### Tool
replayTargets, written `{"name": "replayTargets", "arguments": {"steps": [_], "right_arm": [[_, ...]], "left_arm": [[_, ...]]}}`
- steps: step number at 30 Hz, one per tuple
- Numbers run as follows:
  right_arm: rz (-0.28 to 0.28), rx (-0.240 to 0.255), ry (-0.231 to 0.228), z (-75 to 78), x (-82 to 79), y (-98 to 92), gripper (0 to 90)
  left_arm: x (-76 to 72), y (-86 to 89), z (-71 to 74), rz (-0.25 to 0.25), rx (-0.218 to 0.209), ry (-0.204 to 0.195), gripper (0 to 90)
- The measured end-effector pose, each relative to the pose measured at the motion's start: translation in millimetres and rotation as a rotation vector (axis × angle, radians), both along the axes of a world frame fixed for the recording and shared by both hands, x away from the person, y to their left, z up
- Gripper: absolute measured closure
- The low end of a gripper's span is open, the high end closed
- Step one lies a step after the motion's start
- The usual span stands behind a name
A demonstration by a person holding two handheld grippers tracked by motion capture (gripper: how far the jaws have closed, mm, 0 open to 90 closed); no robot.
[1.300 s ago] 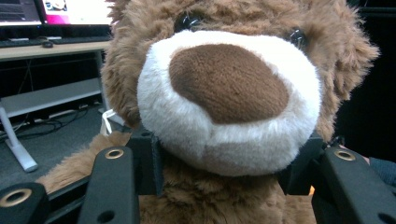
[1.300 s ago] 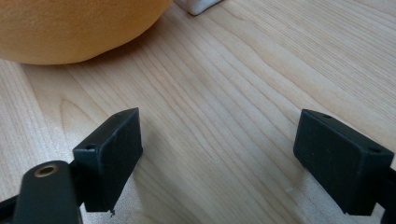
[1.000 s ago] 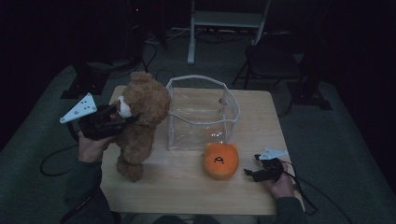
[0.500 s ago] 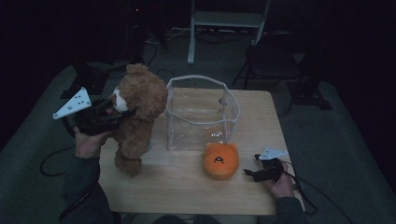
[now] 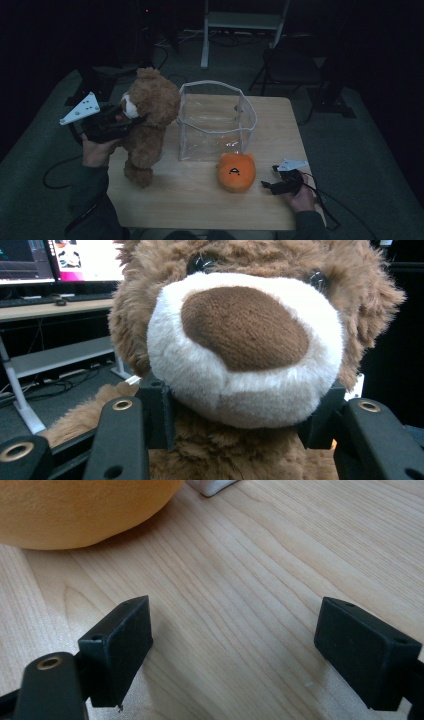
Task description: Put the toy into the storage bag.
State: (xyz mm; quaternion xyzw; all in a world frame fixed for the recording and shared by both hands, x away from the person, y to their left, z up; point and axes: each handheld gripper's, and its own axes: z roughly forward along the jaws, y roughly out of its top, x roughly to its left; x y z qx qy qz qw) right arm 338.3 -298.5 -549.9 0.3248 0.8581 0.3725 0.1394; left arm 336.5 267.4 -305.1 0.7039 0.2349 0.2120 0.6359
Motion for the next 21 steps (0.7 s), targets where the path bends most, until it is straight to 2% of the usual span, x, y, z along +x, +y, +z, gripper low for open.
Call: {"name": "replayTargets", "arguments": {"steps": [21], "right_arm": [[0.000, 0.000, 0.000, 0.0, 0.0, 0.0, 14.6]], "left_arm": [[12.4, -12.4, 15.0, -0.012, 0.005, -0.024, 45.4]]}}
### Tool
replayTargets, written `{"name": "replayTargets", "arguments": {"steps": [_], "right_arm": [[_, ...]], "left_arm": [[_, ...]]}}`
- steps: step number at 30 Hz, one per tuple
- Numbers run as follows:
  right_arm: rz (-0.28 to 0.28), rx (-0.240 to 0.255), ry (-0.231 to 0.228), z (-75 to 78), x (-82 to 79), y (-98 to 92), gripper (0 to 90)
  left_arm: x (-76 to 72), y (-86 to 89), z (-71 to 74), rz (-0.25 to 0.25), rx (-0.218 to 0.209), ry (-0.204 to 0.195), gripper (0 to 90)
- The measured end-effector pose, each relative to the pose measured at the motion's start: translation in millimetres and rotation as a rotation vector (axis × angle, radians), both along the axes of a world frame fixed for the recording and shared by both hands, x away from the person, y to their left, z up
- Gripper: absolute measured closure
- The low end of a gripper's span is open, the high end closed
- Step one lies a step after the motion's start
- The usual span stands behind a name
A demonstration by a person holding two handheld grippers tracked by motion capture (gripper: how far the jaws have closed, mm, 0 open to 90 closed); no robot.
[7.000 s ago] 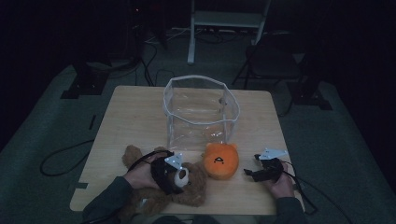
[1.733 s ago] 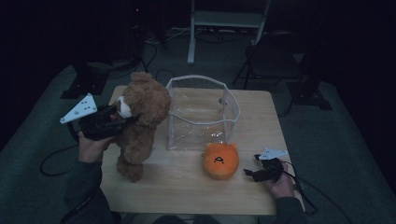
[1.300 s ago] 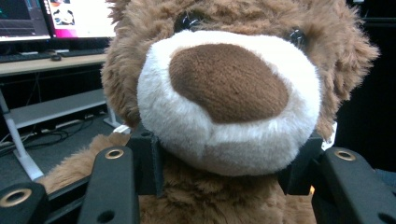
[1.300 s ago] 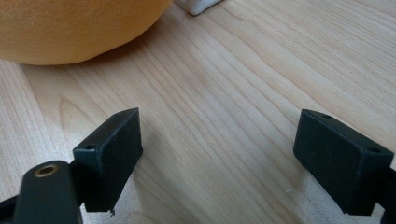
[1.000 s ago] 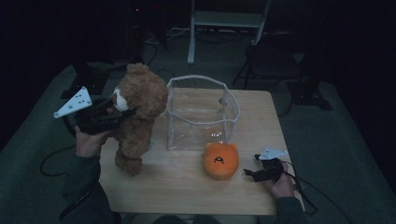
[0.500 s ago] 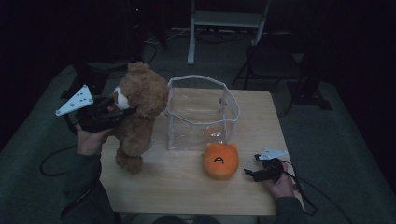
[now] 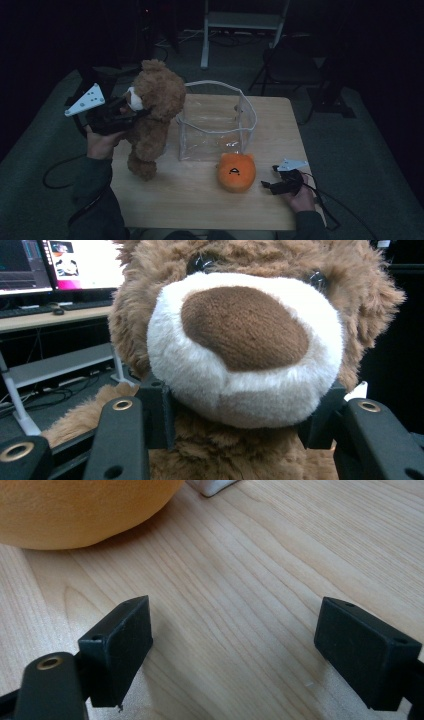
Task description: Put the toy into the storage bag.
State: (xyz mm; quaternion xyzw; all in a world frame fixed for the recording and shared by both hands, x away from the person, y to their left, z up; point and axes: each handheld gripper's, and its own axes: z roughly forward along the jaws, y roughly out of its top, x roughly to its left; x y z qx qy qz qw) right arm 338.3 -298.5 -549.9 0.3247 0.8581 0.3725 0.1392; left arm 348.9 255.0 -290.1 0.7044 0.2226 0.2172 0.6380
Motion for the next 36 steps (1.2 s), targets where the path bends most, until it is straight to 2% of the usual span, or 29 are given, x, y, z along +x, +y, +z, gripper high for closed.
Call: {"name": "replayTargets", "arguments": {"steps": [36], "right_arm": [[0.003, -0.001, -0.001, 0.0, 0.4, -0.1, 14.6]], "left_arm": [[35.0, -16.0, 21.4, -0.017, 0.005, -0.006, 45.4]]}}
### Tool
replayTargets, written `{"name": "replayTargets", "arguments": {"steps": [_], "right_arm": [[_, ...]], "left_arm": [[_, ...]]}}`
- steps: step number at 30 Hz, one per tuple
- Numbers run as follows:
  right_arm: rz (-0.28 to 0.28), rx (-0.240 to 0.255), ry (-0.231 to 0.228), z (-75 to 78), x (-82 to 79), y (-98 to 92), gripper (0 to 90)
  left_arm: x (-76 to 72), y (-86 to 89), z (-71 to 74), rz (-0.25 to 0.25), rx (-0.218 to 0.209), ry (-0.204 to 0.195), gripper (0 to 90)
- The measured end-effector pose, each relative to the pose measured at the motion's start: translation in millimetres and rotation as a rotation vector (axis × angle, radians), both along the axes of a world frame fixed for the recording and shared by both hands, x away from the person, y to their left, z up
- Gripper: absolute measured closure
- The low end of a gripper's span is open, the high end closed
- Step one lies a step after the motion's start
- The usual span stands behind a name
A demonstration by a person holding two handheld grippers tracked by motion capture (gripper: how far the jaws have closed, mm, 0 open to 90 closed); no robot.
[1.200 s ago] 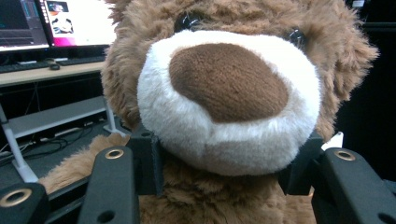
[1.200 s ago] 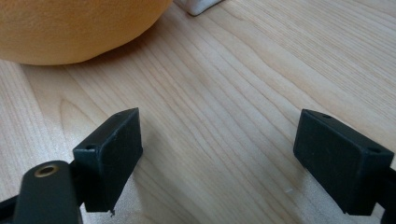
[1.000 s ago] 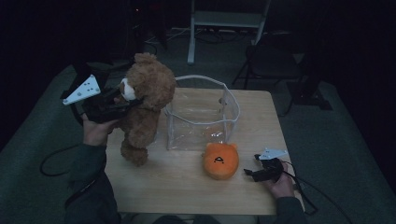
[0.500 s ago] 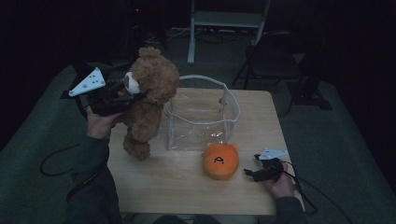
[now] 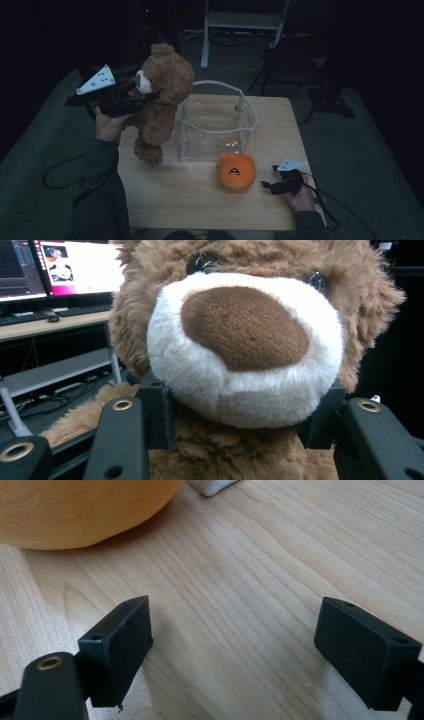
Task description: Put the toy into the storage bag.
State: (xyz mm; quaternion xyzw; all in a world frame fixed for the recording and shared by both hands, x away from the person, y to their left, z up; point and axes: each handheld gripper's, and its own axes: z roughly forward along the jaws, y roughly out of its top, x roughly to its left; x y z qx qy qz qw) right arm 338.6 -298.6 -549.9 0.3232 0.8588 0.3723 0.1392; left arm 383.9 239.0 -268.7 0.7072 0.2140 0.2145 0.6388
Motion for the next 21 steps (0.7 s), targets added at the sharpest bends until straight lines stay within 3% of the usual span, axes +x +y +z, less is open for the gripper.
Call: {"name": "replayTargets", "arguments": {"steps": [21], "right_arm": [[0.000, 0.000, -0.001, 0.0, 0.0, 0.0, 14.6]], "left_arm": [[14.2, -1.5, 8.8, -0.004, -0.004, 0.004, 45.4]]}}
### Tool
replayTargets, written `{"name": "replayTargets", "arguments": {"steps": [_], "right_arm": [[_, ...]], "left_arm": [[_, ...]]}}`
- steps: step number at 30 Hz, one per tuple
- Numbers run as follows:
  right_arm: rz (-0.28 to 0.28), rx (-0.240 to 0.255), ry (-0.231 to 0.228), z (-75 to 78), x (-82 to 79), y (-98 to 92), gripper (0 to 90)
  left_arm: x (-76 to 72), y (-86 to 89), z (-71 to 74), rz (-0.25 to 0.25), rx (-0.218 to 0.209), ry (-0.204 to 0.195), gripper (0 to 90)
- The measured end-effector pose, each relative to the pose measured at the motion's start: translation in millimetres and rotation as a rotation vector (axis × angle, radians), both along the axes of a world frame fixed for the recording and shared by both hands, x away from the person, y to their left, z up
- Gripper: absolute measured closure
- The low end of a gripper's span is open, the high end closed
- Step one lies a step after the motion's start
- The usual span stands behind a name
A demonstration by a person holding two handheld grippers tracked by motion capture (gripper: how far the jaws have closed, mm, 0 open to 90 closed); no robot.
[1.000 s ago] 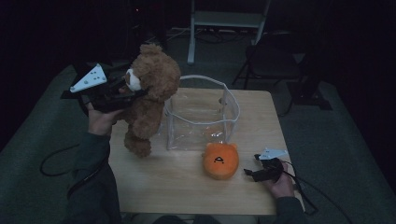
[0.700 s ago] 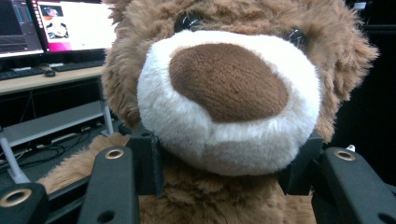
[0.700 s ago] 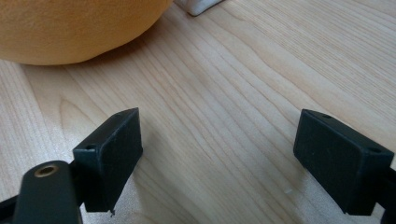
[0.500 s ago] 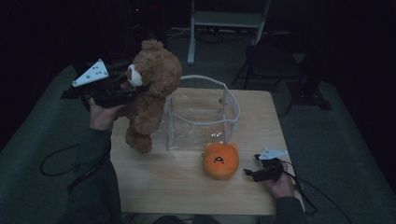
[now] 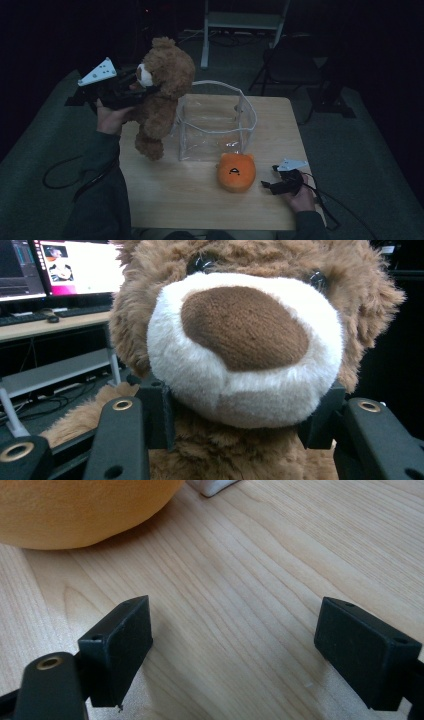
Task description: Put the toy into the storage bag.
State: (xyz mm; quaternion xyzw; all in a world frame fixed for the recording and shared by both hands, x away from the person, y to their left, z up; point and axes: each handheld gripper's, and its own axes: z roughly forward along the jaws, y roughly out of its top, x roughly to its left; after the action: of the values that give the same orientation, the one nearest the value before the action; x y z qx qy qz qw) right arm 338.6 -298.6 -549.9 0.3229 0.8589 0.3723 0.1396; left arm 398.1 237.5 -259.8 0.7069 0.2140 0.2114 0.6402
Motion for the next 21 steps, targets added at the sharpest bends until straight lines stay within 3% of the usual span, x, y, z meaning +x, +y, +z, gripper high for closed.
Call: {"name": "replayTargets", "arguments": {"steps": [21], "right_arm": [[-0.001, 0.000, 0.000, 0.0, -0.1, 0.1, 14.7]], "left_arm": [[13.5, -6.5, 13.1, -0.013, 0.011, 0.005, 45.3]]}}
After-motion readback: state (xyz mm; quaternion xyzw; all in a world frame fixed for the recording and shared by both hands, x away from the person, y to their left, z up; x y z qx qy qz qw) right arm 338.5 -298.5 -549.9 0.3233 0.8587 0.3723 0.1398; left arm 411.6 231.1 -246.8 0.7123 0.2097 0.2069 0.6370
